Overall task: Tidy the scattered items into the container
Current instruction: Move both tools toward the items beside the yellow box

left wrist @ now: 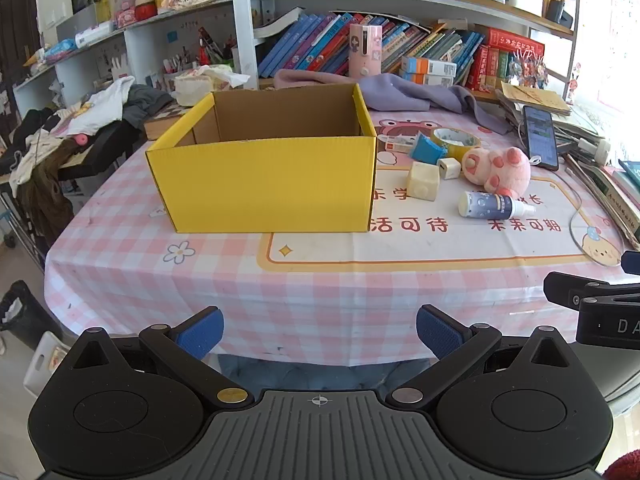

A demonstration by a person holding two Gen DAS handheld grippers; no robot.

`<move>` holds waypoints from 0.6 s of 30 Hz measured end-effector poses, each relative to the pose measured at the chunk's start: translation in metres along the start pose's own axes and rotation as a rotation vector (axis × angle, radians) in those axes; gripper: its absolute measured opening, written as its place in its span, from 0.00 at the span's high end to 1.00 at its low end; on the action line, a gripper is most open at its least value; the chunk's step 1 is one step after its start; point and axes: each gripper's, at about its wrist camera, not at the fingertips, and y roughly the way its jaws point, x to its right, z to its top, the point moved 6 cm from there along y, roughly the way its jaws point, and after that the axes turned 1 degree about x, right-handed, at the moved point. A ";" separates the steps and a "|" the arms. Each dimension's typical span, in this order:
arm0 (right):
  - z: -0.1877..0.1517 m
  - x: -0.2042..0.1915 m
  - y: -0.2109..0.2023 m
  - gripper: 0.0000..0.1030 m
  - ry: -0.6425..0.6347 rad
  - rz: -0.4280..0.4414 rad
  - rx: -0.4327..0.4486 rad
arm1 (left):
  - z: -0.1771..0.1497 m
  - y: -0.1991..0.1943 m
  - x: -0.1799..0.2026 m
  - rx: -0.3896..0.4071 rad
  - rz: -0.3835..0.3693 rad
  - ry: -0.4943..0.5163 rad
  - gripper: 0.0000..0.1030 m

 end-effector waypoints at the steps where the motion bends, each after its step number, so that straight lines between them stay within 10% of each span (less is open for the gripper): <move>1: 0.000 0.000 0.000 0.00 0.000 -0.001 0.000 | 0.000 0.000 0.000 0.000 -0.002 0.002 0.00; 18: 0.002 0.000 0.002 0.00 0.007 -0.004 0.000 | 0.001 0.001 0.000 0.000 -0.021 0.010 0.00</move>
